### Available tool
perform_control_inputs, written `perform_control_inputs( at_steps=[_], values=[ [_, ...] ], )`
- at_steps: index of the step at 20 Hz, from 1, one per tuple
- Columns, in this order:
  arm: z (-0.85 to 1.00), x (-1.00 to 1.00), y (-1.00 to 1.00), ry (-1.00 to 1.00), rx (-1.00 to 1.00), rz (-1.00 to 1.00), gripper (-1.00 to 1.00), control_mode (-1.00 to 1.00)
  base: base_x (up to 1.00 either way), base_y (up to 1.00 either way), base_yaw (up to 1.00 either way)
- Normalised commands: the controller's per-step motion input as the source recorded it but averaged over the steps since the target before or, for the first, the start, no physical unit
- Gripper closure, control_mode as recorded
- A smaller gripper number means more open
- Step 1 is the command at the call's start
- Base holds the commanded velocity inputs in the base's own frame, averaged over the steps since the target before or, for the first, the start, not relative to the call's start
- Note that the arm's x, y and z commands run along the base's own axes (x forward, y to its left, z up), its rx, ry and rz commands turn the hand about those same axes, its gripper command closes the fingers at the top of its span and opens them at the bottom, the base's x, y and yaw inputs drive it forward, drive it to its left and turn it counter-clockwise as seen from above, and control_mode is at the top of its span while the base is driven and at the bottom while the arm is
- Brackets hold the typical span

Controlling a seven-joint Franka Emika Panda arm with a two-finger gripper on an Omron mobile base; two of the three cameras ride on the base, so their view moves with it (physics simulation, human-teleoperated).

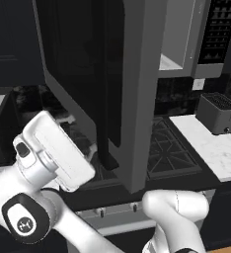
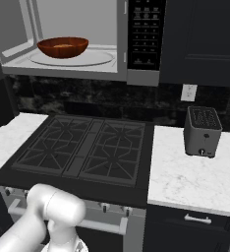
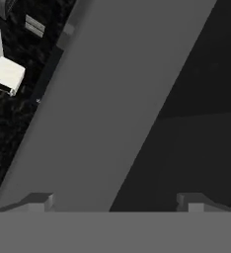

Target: Open the microwave, place the bowl with waffle inside the microwave, then close the microwave door and turn it on.

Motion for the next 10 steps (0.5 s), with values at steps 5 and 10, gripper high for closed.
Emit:
perform_control_inputs(
  at_steps=[5,10],
  values=[
    [0.28,0.00,-0.46,0.09,0.15,-0.11,-1.00,-1.00,0.00,0.00,0.00],
    [0.31,0.00,-0.38,0.11,0.13,-0.05,-1.00,-1.00,0.00,0.00,0.00]
  ],
)
